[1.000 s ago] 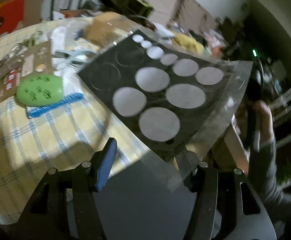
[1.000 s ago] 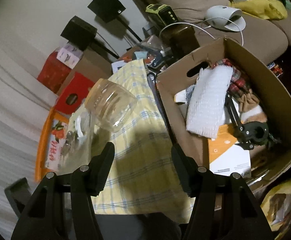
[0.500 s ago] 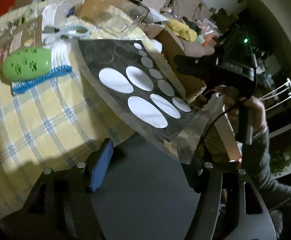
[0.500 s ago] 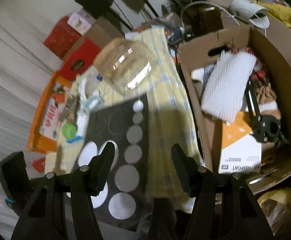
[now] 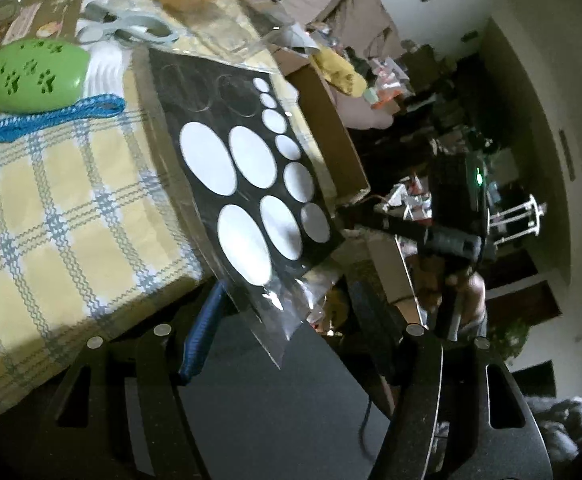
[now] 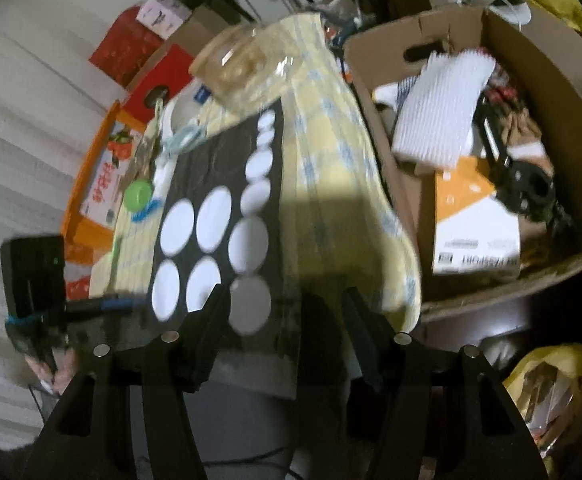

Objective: Organize objects

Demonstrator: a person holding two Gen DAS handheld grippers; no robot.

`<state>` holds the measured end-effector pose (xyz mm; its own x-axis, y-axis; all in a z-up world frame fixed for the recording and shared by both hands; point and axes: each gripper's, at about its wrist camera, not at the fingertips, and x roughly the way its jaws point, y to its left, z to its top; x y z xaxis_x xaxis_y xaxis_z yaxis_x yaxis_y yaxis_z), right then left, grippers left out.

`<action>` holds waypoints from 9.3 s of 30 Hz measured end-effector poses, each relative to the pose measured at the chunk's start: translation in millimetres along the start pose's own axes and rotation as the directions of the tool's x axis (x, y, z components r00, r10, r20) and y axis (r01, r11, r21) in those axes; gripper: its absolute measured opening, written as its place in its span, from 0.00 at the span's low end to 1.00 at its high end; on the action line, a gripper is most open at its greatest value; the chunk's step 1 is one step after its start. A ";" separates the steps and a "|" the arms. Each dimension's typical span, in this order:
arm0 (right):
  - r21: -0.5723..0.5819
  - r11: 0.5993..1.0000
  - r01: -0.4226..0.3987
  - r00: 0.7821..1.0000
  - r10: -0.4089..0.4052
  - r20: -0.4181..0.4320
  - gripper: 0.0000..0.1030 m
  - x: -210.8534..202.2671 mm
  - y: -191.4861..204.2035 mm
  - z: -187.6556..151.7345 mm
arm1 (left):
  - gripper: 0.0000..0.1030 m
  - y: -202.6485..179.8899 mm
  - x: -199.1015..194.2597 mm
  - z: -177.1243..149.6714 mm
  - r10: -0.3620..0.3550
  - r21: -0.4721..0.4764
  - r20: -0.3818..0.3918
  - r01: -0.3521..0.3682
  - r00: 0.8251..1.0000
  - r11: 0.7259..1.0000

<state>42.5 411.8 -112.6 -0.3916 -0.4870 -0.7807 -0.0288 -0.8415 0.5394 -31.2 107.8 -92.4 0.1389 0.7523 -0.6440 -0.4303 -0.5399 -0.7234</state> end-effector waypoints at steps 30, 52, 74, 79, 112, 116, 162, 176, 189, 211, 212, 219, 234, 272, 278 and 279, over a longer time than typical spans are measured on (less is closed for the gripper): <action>-0.237 0.971 -0.015 0.994 0.040 0.099 0.09 -21.9 89.7 -4.4 | 0.02 -52.2 -44.0 0.1 0.208 0.145 0.176 -0.234 0.962 0.961; -0.498 0.855 -0.148 0.974 0.214 0.078 0.09 32.1 273.5 100.6 | 0.01 -3.0 -230.5 37.5 0.348 -0.040 0.442 -0.369 0.827 0.928; -0.552 0.816 -0.173 0.985 0.135 -0.109 0.09 200.9 394.2 154.5 | 0.01 181.4 -295.7 78.9 0.620 -0.355 0.264 -0.523 0.739 0.775; -0.565 0.811 -0.151 0.986 0.084 -0.143 0.09 219.6 395.6 147.3 | 0.02 206.0 -282.3 77.0 0.645 -0.369 0.182 -0.556 0.742 0.745; -0.569 0.810 0.141 0.986 -0.064 0.153 0.70 87.4 299.6 123.2 | 0.98 53.8 -246.2 43.4 0.676 -0.174 0.423 -0.678 0.603 0.714; -0.555 0.815 0.167 0.981 -0.083 0.173 0.79 78.6 283.0 117.2 | 0.99 34.8 -226.3 39.4 0.650 -0.146 0.426 -0.661 0.629 0.736; -0.311 0.892 0.327 0.921 -0.229 0.314 0.99 10.6 126.1 86.6 | 0.95 32.4 -23.8 56.5 0.700 -0.082 0.302 -0.714 0.647 0.695; -0.349 0.901 0.258 0.958 -0.191 0.214 0.72 36.1 133.3 93.5 | 0.72 33.2 -39.3 49.2 0.654 -0.096 0.354 -0.669 0.669 0.737; -0.418 0.900 0.121 0.988 -0.069 0.138 0.59 76.0 178.7 113.9 | 0.72 -3.0 -111.3 22.7 0.584 -0.119 0.445 -0.602 0.679 0.790; -0.326 0.919 0.222 0.975 -0.201 0.097 0.66 126.0 169.7 153.8 | 0.72 16.4 -201.6 11.1 0.621 -0.240 0.501 -0.593 0.603 0.769; -0.327 0.919 0.223 0.975 -0.202 0.096 0.67 126.2 168.6 154.1 | 0.72 17.5 -200.3 10.9 0.620 -0.238 0.498 -0.592 0.606 0.770; -0.305 0.908 0.286 0.958 -0.281 0.061 0.79 141.9 165.1 155.7 | 0.72 21.7 -191.4 11.0 0.611 -0.229 0.487 -0.583 0.624 0.779; -0.330 0.883 0.333 0.943 -0.313 0.115 0.22 135.4 171.9 155.0 | 0.72 29.0 -203.1 10.8 0.631 -0.251 0.485 -0.595 0.605 0.764; -0.770 0.625 0.131 0.961 -0.270 -0.055 0.52 170.3 191.7 135.1 | 0.72 52.3 -214.4 5.0 0.637 -0.291 0.462 -0.573 0.617 0.766; -0.711 0.682 0.168 0.968 -0.252 -0.013 0.51 139.1 184.7 127.6 | 0.72 49.9 -216.5 4.1 0.635 -0.287 0.466 -0.574 0.616 0.767; -0.702 0.690 0.177 0.968 -0.251 -0.002 0.51 132.5 184.3 126.1 | 0.72 50.0 -217.3 4.0 0.636 -0.289 0.466 -0.573 0.615 0.767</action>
<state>-130.7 221.6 -76.8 -0.3696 -0.2609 -0.8918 0.5568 -0.8306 0.0123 -86.5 -81.1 12.3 -0.6038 0.2958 -0.7402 -0.1515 -0.9542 -0.2578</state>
